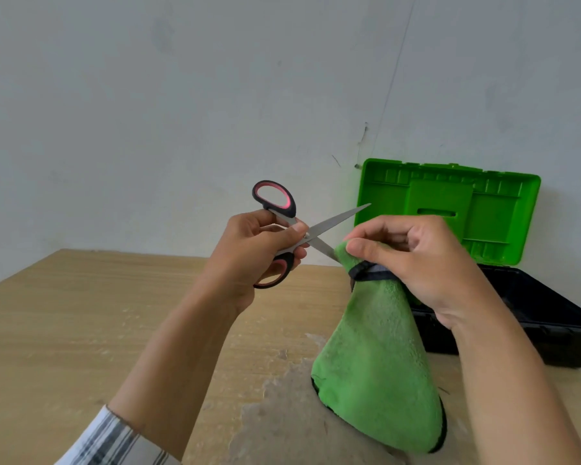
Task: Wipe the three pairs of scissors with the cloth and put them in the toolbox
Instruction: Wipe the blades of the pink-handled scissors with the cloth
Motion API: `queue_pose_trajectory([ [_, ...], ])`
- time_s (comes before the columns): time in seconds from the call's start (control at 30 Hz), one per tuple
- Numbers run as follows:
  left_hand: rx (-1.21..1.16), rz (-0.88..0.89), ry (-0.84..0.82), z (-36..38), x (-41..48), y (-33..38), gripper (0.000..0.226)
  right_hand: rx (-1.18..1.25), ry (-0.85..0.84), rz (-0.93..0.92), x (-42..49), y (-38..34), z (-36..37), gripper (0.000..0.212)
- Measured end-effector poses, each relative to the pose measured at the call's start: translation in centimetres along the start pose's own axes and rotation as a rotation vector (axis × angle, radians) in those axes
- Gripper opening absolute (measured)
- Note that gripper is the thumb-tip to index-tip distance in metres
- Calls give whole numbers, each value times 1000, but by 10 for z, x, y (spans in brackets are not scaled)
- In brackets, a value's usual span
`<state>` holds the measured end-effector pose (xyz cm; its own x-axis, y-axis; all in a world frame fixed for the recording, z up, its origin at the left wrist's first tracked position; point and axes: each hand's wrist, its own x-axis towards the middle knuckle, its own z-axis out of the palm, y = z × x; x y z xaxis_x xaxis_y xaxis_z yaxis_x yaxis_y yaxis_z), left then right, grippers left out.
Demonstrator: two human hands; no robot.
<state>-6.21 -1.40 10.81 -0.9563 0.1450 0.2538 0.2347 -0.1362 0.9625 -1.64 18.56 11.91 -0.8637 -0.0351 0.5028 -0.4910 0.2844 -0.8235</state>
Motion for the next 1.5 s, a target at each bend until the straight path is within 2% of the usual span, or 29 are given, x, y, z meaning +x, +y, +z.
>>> queue_pose_trajectory([
  [0.17, -3, 0, 0, 2, 0, -1, 6, -71, 73, -3, 1, 4, 13, 8],
  [0.3, -12, 7, 11, 3, 0, -2, 6, -141, 141, -16, 0, 5, 19, 24],
  [0.43, -24, 9, 5, 3, 1, -4, 7, -286, 165, -46, 1, 6, 21, 15],
  [0.63, -77, -6, 16, -2, 3, -6, 11, -317, 146, -41, -1, 10, 12, 11],
  [0.9, -143, -41, 52, -11, 9, -10, 14, -489, 135, 70, -4, 21, -24, 11],
  [0.97, -166, -44, 23, -13, 9, -9, 11, -405, 181, 84, -7, 17, -38, 10],
  [1.13, -204, -61, -66, -6, 6, -9, 10, -72, 216, -95, -8, -7, -29, 10],
  [1.27, -151, -49, -61, 0, 5, -11, 13, -271, 229, -260, -6, -16, -3, 11],
  [1.5, -170, -36, -67, 9, 2, -11, 7, -480, 203, -370, -4, -6, 21, 9],
])
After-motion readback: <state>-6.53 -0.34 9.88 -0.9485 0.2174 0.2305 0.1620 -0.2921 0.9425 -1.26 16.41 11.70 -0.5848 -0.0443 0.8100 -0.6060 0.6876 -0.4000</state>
